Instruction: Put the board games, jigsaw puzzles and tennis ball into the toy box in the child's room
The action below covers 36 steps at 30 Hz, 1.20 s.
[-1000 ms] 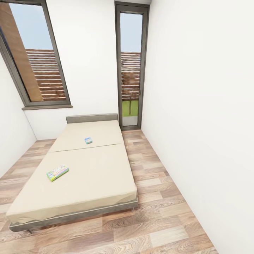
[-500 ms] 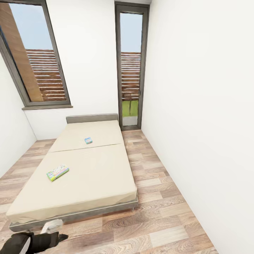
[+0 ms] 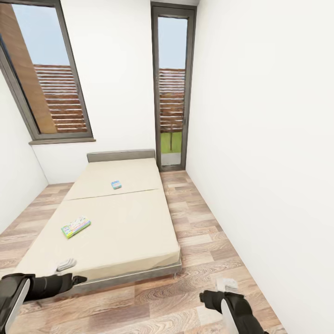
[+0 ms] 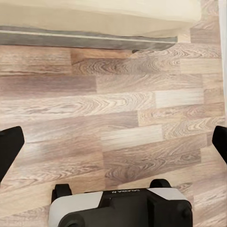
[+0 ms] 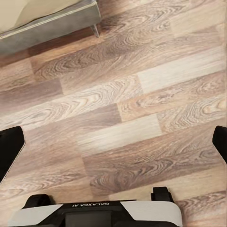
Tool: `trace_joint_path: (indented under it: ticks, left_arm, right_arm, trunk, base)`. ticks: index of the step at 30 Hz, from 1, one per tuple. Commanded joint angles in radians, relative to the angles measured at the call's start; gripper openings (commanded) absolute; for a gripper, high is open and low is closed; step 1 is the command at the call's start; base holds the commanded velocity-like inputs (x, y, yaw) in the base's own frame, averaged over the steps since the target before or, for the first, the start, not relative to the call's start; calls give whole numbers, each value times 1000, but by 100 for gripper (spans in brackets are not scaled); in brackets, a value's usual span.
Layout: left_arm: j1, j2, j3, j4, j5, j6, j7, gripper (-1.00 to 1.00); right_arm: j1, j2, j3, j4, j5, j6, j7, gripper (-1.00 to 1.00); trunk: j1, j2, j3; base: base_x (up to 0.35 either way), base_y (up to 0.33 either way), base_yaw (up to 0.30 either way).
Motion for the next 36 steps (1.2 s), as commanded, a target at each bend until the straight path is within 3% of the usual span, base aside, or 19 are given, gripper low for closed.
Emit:
trace_joint_path:
  ticks: [1, 18, 23, 26, 36]
  left_arm:
    - [-1, 0, 0, -11, 0, 12, -4, 100]
    - [-1, -5, -1, -31, 3, 17, -16, 100]
    - [-1, -16, -4, -31, 2, 13, -64, 100]
    - [-1, -20, -7, -31, 0, 10, -125, 100]
    - [-1, -20, 0, -28, -2, 9, -148, 100]
  right_arm:
    - [-1, 2, 1, -28, -8, 23, -7, 100]
    - [-3, 2, 4, -83, -7, 56, -5, 100]
    - [-2, 1, 4, -113, -7, 60, -5, 100]
    - [-2, -1, 2, -148, -8, 74, -4, 100]
    - [-2, 1, 9, -159, -8, 75, -2, 100]
  trunk:
    - [1, -2, -2]
    - [1, -2, -2]
    - [1, -2, -2]
    - [1, -2, -2]
    - [1, -2, -2]
  base:
    - [0, 0, 0]
    - [0, 0, 0]
    - [0, 0, 0]
    - [0, 10, 0]
    - [-32, 199, 33]
